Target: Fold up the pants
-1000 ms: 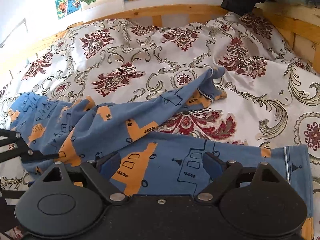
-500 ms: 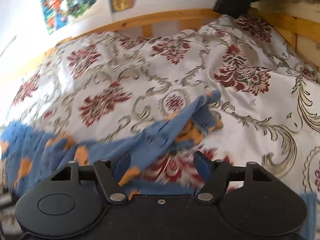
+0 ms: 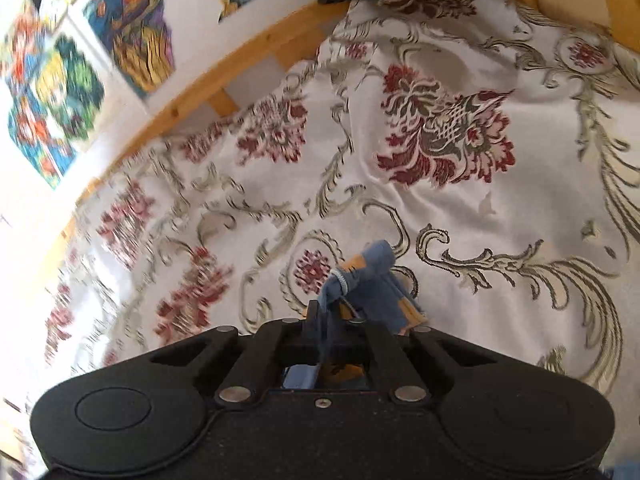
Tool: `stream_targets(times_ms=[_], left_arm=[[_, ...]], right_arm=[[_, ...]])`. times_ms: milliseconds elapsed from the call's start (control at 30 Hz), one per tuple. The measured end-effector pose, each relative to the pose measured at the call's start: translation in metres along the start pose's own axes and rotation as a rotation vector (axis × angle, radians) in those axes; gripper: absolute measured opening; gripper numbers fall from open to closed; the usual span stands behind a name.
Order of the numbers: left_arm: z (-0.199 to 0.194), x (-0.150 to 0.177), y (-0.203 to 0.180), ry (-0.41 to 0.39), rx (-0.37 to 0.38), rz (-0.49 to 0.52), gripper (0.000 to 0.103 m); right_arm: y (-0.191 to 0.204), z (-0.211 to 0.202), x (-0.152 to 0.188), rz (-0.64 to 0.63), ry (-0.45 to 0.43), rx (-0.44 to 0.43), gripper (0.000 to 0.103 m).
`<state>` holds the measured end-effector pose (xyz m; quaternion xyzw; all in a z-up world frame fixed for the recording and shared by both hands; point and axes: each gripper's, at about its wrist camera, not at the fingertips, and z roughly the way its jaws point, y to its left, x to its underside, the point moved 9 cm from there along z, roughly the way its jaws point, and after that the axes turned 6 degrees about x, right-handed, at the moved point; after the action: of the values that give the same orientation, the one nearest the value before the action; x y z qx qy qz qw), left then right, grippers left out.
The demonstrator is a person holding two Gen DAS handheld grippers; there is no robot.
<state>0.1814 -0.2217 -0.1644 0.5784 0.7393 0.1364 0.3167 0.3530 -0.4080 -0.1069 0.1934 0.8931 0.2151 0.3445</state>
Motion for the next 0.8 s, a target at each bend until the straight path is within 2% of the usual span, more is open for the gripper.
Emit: stream_targets(times_ms=[67, 233, 400, 433, 500, 567, 700, 800], left_arm=[[0.002, -0.002, 0.005, -0.001, -0.011, -0.011, 0.037], [0.000, -0.018, 0.006, -0.055, -0.027, -0.015, 0.049], [0.002, -0.039, 0.002, -0.080, -0.083, 0.000, 0.052], [0.004, -0.041, 0.001, -0.075, -0.095, 0.001, 0.050], [0.005, -0.044, 0.002, -0.063, -0.117, -0.011, 0.040], [0.005, -0.043, 0.006, -0.048, -0.151, -0.033, 0.010], [-0.002, -0.041, 0.017, -0.048, -0.170, -0.086, 0.004], [-0.020, -0.045, 0.018, -0.097, -0.175, -0.061, 0.003]], right_arm=[[-0.002, -0.014, -0.002, 0.054, 0.000, -0.026, 0.001], [0.000, -0.042, -0.011, 0.069, -0.011, -0.028, 0.001], [-0.001, -0.060, -0.014, 0.040, -0.017, -0.010, 0.001], [-0.001, -0.062, -0.014, 0.034, -0.018, -0.008, 0.001], [-0.002, -0.067, -0.012, 0.024, -0.027, -0.004, 0.001], [-0.004, -0.072, -0.009, 0.013, -0.048, 0.004, 0.001], [-0.004, -0.101, -0.004, -0.029, -0.136, 0.038, 0.000], [-0.007, -0.145, 0.016, -0.079, -0.232, 0.119, 0.000]])
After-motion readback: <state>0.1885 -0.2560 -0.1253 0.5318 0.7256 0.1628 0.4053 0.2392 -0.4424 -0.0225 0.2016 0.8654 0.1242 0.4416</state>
